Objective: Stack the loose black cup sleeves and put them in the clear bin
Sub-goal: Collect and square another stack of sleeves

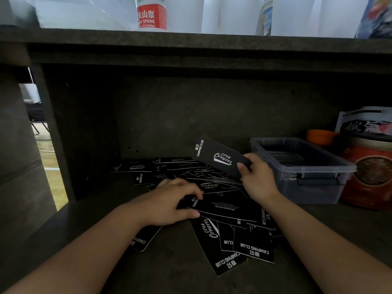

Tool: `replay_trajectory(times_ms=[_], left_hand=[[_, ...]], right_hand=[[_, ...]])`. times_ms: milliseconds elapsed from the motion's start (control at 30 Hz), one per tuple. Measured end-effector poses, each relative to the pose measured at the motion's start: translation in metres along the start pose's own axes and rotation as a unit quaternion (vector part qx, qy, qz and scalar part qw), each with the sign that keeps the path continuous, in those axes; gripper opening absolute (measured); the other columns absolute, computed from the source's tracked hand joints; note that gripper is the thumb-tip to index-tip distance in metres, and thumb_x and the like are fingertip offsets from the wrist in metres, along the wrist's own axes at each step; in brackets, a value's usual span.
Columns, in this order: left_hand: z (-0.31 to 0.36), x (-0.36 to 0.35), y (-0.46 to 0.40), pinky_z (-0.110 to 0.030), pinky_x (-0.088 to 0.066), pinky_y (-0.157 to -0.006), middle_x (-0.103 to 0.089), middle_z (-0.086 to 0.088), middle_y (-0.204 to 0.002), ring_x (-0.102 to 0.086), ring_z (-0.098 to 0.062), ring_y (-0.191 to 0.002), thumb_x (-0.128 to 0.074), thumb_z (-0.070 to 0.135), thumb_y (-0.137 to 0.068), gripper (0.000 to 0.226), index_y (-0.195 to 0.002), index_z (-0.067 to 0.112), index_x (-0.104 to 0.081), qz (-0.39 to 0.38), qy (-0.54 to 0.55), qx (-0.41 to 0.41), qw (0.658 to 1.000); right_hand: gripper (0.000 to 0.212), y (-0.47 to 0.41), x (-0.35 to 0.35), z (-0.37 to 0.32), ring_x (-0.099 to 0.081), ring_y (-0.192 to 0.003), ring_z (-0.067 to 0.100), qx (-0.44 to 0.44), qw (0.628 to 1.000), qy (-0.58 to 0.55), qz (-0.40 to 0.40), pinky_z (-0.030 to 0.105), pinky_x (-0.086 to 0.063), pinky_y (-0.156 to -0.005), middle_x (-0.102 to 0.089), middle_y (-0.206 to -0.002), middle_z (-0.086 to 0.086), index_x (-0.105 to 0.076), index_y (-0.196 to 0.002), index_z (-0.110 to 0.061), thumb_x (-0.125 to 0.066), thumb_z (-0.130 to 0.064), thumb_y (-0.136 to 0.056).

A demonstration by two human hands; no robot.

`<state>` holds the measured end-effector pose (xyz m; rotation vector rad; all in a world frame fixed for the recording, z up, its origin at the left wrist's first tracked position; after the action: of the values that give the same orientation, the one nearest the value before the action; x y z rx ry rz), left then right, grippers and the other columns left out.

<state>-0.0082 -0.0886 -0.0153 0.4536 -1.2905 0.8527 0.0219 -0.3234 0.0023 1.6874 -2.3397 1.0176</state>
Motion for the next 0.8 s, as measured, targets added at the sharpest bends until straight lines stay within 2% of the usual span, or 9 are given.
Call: replay_trajectory(times_ms=[67,100,200,300,367,433,667,800], left_hand=[[0.000,0.002,0.000,-0.024,-0.025,-0.111,-0.050,0.027,-0.130,-0.037,0.008,-0.123,-0.055,0.050,-0.093,0.037,-0.128,0.044,-0.047,0.017,-0.018,0.007,1.000],[0.001,0.003,0.001,-0.023,-0.030,-0.107,-0.052,0.023,-0.123,-0.041,0.006,-0.116,-0.051,0.049,-0.095,0.035,-0.129,0.042,-0.049,0.029,-0.034,0.009,0.999],[0.004,0.014,0.003,-0.027,-0.047,-0.087,-0.058,0.011,-0.100,-0.053,0.000,-0.093,-0.037,0.054,-0.097,0.037,-0.119,0.037,-0.061,0.122,-0.053,0.008,0.991],[0.003,0.020,0.006,-0.028,-0.048,-0.071,-0.056,0.011,-0.085,-0.054,-0.004,-0.077,-0.024,0.059,-0.090,0.052,-0.107,0.030,-0.065,0.215,-0.067,0.022,0.974],[0.000,0.023,0.007,-0.030,-0.050,-0.069,-0.059,0.006,-0.085,-0.058,-0.010,-0.076,-0.037,0.051,-0.096,0.038,-0.104,0.026,-0.065,0.253,-0.080,0.046,0.963],[-0.006,0.025,0.009,-0.031,-0.050,-0.067,-0.063,0.000,-0.084,-0.062,-0.017,-0.076,-0.049,0.037,-0.098,0.024,-0.103,0.022,-0.067,0.294,-0.088,0.070,0.949],[-0.017,0.029,0.010,-0.026,-0.039,-0.066,-0.062,0.001,-0.086,-0.061,-0.016,-0.082,-0.056,0.037,-0.095,0.021,-0.102,0.020,-0.067,0.328,-0.066,0.134,0.933],[-0.016,0.028,0.011,-0.026,-0.047,-0.065,-0.065,0.003,-0.090,-0.062,-0.013,-0.082,-0.059,0.046,-0.091,0.025,-0.101,0.023,-0.062,0.324,-0.047,0.147,0.933]], right_hand=[[0.011,-0.001,-0.001,0.000,-0.065,-0.086,0.018,0.005,1.000,0.013,-0.010,0.037,-0.054,-0.080,-0.066,-0.086,-0.003,-0.059,-0.104,-0.022,-0.056,-0.018,-0.095],[0.009,0.000,-0.002,0.000,-0.064,-0.085,0.016,0.010,1.000,0.020,-0.013,0.031,-0.052,-0.076,-0.065,-0.084,-0.005,-0.060,-0.100,-0.023,-0.057,-0.018,-0.094],[0.009,0.000,-0.002,0.000,-0.063,-0.081,0.011,0.015,0.999,0.028,-0.016,0.017,-0.042,-0.065,-0.067,-0.081,-0.005,-0.061,-0.092,-0.026,-0.062,-0.017,-0.091],[0.010,0.000,-0.003,0.001,-0.065,-0.082,0.013,0.010,0.999,-0.002,-0.031,0.020,-0.048,-0.070,-0.069,-0.082,-0.002,-0.062,-0.089,-0.027,-0.062,-0.017,-0.091],[0.011,0.000,-0.005,0.003,-0.066,-0.083,0.014,0.002,0.998,-0.025,-0.051,0.032,-0.053,-0.078,-0.069,-0.082,-0.002,-0.063,-0.088,-0.027,-0.060,-0.017,-0.092],[0.015,0.002,-0.006,0.002,-0.065,-0.078,0.015,0.001,0.997,-0.036,-0.065,0.038,-0.055,-0.079,-0.069,-0.079,-0.001,-0.063,-0.086,-0.029,-0.058,-0.018,-0.093],[0.011,0.008,-0.010,-0.005,-0.065,-0.083,0.011,0.027,0.993,-0.034,-0.111,0.033,-0.053,-0.080,-0.070,-0.085,-0.003,-0.066,-0.093,-0.025,-0.056,-0.022,-0.095],[0.010,0.011,-0.013,-0.007,-0.063,-0.076,0.009,0.038,0.990,-0.039,-0.131,0.031,-0.053,-0.074,-0.068,-0.080,-0.007,-0.065,-0.086,-0.031,-0.058,-0.030,-0.093]])
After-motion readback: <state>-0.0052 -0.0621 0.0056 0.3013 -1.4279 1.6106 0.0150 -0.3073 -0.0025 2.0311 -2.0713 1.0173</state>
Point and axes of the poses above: each hand's wrist, its own y-axis away from the middle knuckle, its own x-axis out of the back of the hand, z = x × y, the point moved 3 cm from there along -y, towards the middle knuckle
